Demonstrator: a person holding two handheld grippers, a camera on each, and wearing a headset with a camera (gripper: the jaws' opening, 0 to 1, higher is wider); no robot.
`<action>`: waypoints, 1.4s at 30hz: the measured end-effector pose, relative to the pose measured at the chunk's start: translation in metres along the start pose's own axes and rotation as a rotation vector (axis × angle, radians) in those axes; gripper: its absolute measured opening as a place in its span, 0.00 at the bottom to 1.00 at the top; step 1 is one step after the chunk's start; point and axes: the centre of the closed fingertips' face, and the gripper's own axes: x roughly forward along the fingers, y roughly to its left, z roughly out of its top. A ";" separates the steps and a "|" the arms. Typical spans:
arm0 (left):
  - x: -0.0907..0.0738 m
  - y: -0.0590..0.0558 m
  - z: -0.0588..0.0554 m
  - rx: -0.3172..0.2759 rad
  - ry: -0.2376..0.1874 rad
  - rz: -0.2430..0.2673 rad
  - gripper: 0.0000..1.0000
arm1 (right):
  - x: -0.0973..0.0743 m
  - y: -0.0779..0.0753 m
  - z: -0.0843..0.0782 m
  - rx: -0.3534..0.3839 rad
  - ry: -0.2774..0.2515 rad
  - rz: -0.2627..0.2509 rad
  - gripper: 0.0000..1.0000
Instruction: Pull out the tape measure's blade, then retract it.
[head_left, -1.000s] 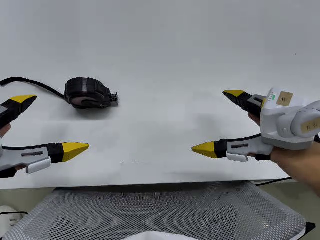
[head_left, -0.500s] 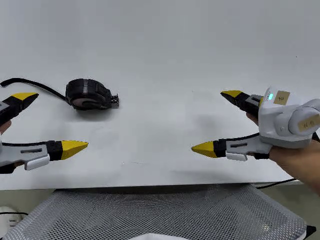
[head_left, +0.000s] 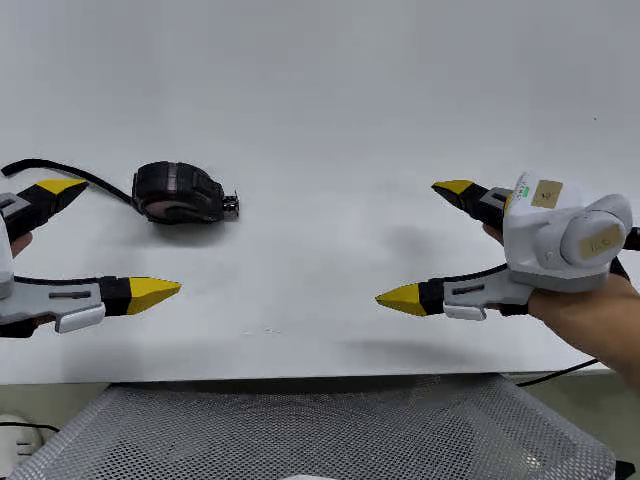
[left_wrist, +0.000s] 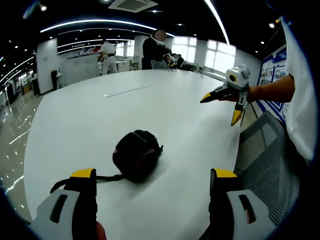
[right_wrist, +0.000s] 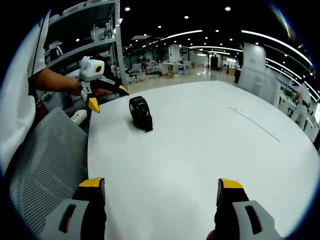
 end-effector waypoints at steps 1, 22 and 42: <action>0.001 0.000 0.000 0.001 0.001 -0.003 0.91 | 0.002 0.000 0.001 -0.002 0.001 0.006 0.91; 0.016 0.010 0.002 0.038 0.020 -0.031 0.87 | 0.033 -0.007 0.011 -0.064 0.017 0.070 0.92; 0.033 0.016 0.002 0.089 0.054 -0.082 0.84 | 0.064 -0.004 0.024 -0.108 0.032 0.139 0.92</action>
